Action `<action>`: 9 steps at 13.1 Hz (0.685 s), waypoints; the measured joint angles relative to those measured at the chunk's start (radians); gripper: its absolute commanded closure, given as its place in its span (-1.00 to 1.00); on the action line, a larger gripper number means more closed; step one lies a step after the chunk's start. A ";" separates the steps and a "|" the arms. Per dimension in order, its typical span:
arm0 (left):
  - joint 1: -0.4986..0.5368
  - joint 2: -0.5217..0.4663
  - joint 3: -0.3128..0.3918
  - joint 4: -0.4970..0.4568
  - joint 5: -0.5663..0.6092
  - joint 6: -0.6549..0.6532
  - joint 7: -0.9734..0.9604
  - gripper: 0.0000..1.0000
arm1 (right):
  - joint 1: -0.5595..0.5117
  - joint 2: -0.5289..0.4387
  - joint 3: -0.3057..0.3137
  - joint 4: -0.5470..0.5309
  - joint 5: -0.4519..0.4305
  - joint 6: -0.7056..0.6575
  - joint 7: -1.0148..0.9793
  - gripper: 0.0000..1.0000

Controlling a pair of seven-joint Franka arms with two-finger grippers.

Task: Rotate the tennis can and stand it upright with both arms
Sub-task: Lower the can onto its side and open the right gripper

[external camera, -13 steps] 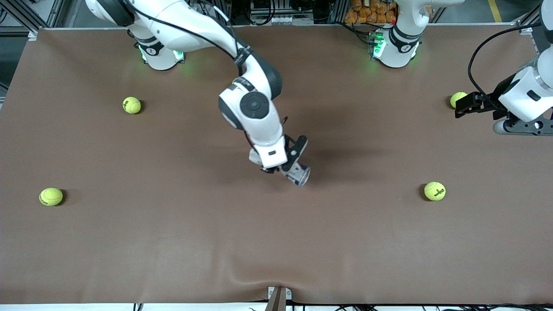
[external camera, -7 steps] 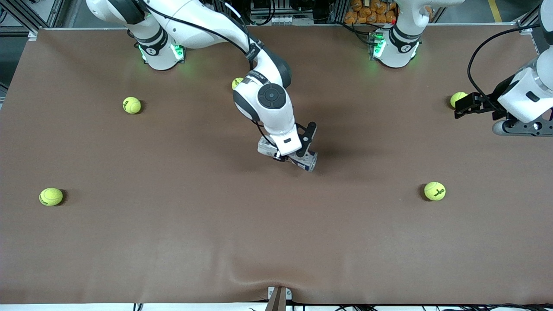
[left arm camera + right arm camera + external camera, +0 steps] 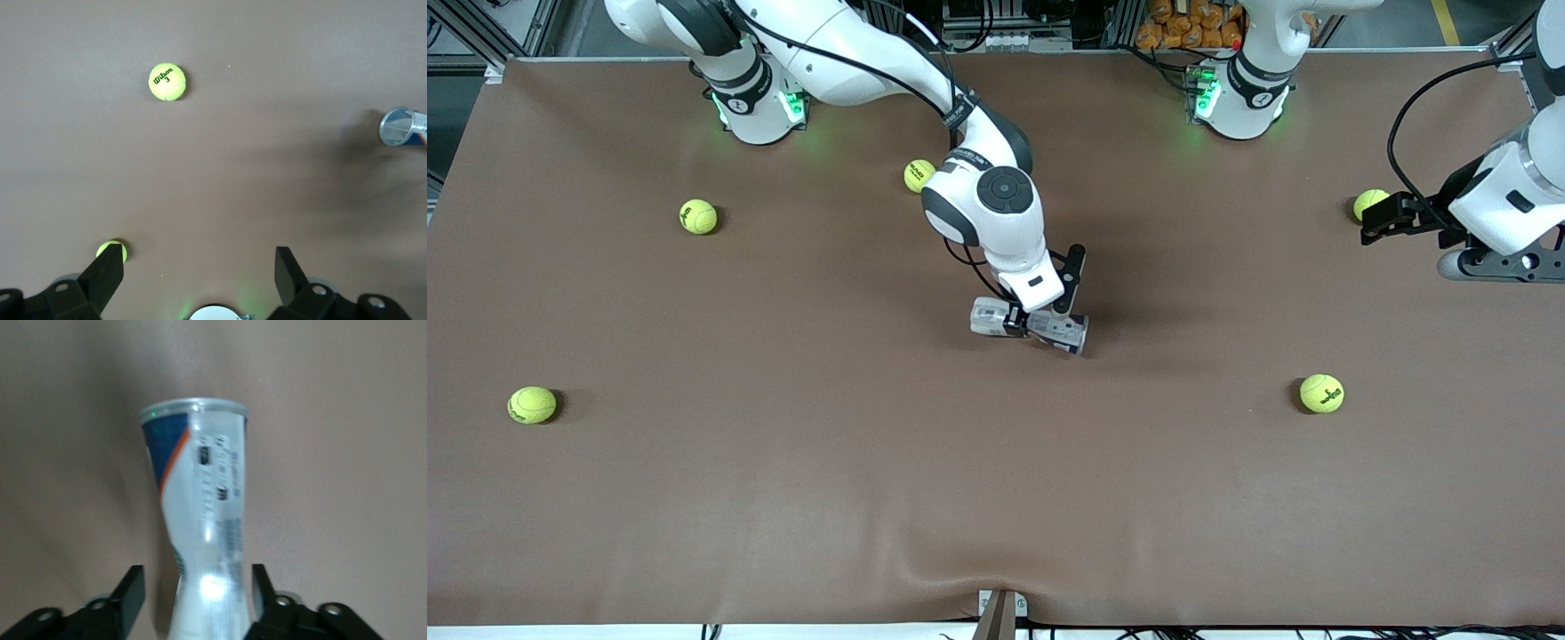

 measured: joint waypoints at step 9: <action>-0.001 0.006 -0.001 0.000 0.000 0.000 0.000 -1.00 | -0.057 -0.010 -0.020 0.020 0.000 0.016 0.000 -1.00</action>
